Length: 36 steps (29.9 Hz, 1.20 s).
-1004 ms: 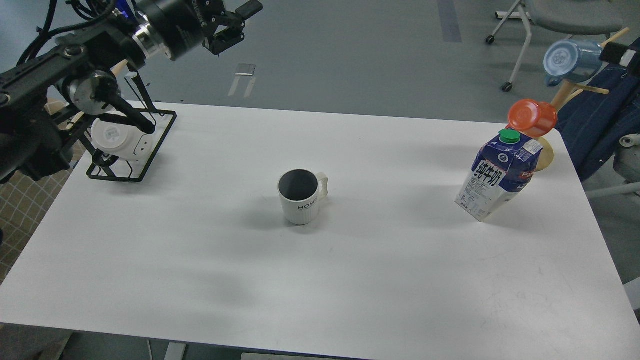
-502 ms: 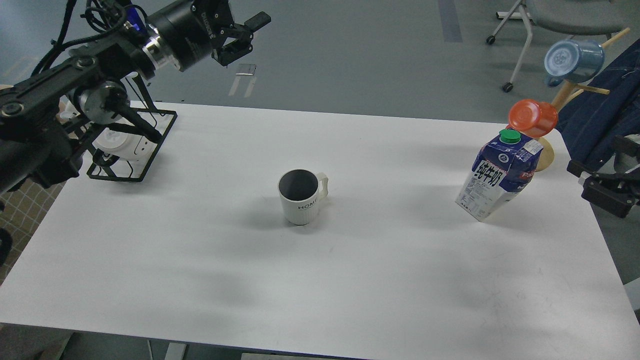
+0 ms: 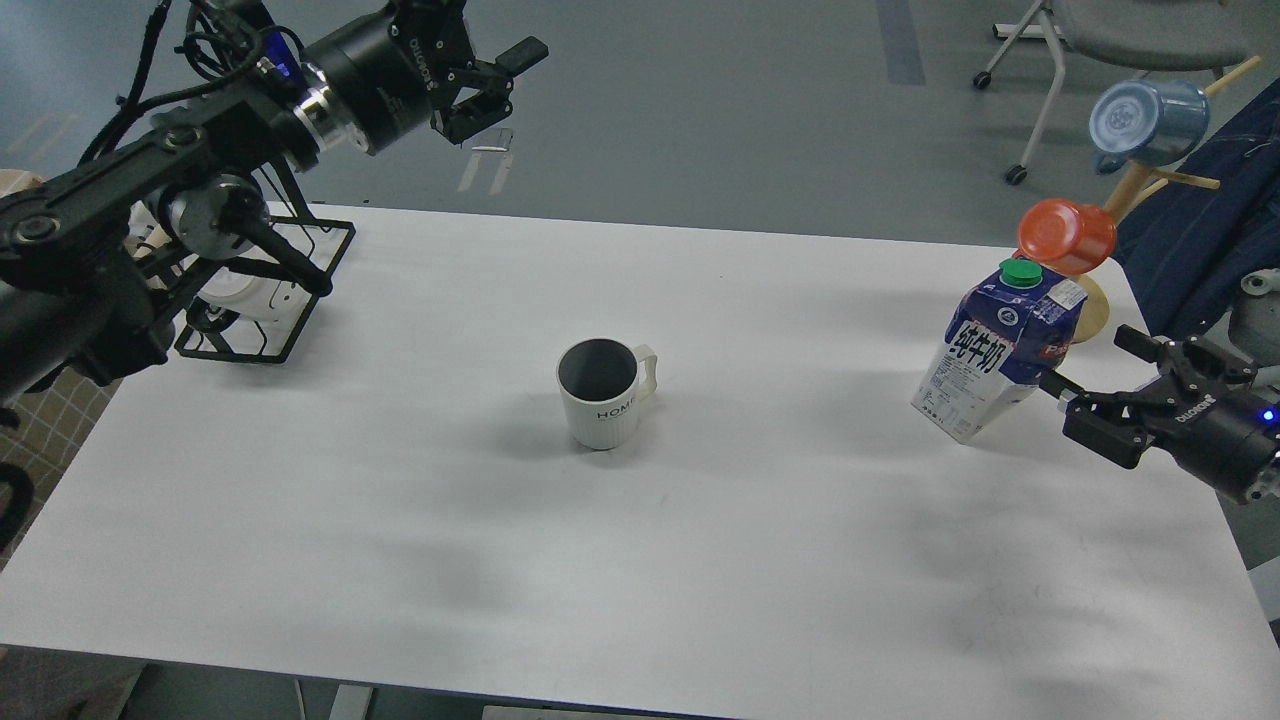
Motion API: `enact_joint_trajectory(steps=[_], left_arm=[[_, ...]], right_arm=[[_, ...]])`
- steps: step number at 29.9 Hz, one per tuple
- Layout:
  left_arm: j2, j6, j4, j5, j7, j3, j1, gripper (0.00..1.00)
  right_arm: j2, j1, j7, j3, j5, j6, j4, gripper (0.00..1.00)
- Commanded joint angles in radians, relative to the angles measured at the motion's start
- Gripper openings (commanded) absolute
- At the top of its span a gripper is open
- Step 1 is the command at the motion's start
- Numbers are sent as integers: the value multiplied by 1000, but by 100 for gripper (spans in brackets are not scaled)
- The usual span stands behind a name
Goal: Place cup and milk with both arms
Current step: 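Reach the right gripper to the milk carton and grasp it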
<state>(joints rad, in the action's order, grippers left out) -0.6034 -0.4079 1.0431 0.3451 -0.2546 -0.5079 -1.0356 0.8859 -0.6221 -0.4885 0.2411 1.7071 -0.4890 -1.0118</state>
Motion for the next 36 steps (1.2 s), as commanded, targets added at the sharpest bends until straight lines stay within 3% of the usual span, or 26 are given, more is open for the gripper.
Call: enact_joint_trajectory(steps=[1, 24, 27, 29, 31, 35, 36], left_arm=[[1, 0, 0, 0, 0, -4, 0, 98], [2, -15, 2, -1, 0, -6, 3, 98], [2, -15, 2, 0, 0, -6, 6, 98], [1, -15, 2, 0, 0, -6, 12, 98], [2, -15, 2, 0, 0, -6, 15, 98], [2, -15, 3, 0, 0, -8, 15, 98], [2, -15, 3, 0, 0, -8, 15, 98]], right_arm=[[-44, 1, 0, 0, 0, 0, 35, 99], [-188, -24, 0, 1, 0, 0, 163, 79], [-200, -24, 0, 1, -1, 0, 165, 69], [-203, -24, 0, 1, -1, 0, 170, 35], [-211, -24, 0, 1, -1, 0, 188, 14], [-211, -24, 0, 1, -1, 0, 193, 8], [-211, -25, 0, 1, -1, 0, 193, 0]])
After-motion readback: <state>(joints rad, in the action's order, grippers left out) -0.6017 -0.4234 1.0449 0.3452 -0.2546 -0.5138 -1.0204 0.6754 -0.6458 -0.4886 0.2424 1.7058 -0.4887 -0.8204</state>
